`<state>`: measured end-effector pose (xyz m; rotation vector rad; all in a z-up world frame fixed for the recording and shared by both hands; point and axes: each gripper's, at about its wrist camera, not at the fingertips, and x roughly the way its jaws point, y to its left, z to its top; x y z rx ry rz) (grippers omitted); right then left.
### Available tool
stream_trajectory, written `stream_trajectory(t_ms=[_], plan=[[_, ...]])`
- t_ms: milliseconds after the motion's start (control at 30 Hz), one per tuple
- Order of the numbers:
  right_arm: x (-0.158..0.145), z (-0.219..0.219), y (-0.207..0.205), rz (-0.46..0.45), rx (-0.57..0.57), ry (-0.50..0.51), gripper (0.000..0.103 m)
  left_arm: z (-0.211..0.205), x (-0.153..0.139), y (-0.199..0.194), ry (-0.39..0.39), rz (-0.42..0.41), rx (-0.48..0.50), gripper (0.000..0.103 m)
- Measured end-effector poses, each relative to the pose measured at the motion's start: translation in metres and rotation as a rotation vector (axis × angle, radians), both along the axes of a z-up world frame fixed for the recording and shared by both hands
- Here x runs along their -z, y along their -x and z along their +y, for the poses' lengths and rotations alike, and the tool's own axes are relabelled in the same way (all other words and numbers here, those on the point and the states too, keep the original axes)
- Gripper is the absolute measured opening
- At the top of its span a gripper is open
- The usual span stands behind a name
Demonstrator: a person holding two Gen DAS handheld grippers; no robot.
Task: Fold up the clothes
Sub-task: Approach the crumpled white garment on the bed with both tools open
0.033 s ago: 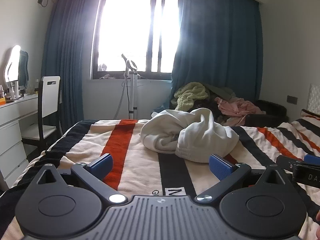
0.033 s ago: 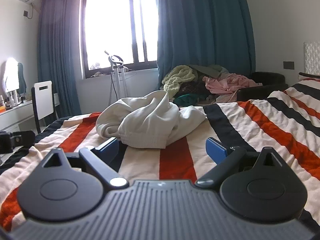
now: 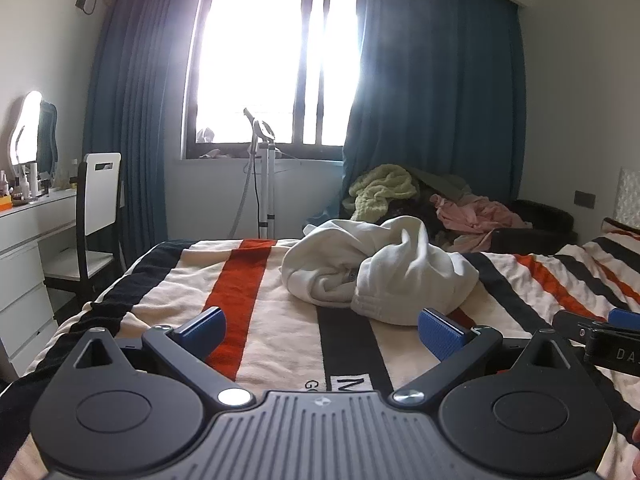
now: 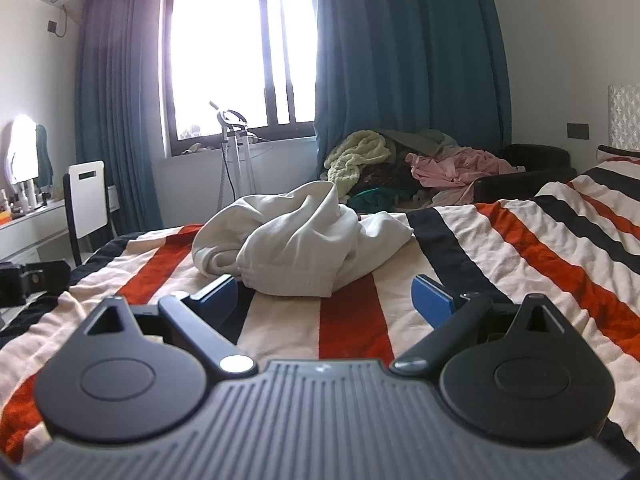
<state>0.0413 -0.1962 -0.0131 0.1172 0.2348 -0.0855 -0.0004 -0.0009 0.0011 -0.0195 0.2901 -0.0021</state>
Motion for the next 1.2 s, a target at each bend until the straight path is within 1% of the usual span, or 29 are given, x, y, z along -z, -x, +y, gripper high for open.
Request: stream_trajectory(t_ms=[67, 233, 367, 567, 733, 800, 1200], plan=[[0.000, 0.000, 0.000, -0.001, -0.002, 0.008, 0.095, -0.001, -0.001, 0.000, -0.002, 0.000, -0.002, 0.103], [0.001, -0.002, -0.006, 0.006, -0.003, -0.022, 0.095, -0.003, -0.004, 0.001, -0.008, -0.002, -0.007, 0.103], [0.000, -0.003, -0.001, 0.007, 0.005, -0.016, 0.095, -0.004, -0.008, 0.002, -0.007, 0.001, -0.007, 0.103], [-0.001, 0.001, 0.001, -0.001, 0.007, 0.006, 0.095, -0.001, -0.007, 0.000, -0.010, 0.007, 0.001, 0.103], [-0.001, 0.000, 0.002, -0.004, 0.009, -0.003, 0.095, -0.001, -0.006, -0.004, -0.011, 0.006, 0.002, 0.103], [-0.002, 0.000, 0.003, -0.008, 0.012, -0.003, 0.095, -0.004, 0.001, 0.001, -0.020, -0.004, 0.008, 0.103], [-0.001, -0.001, 0.004, -0.015, 0.019, -0.002, 0.095, -0.002, 0.004, -0.001, -0.016, 0.001, 0.009, 0.103]])
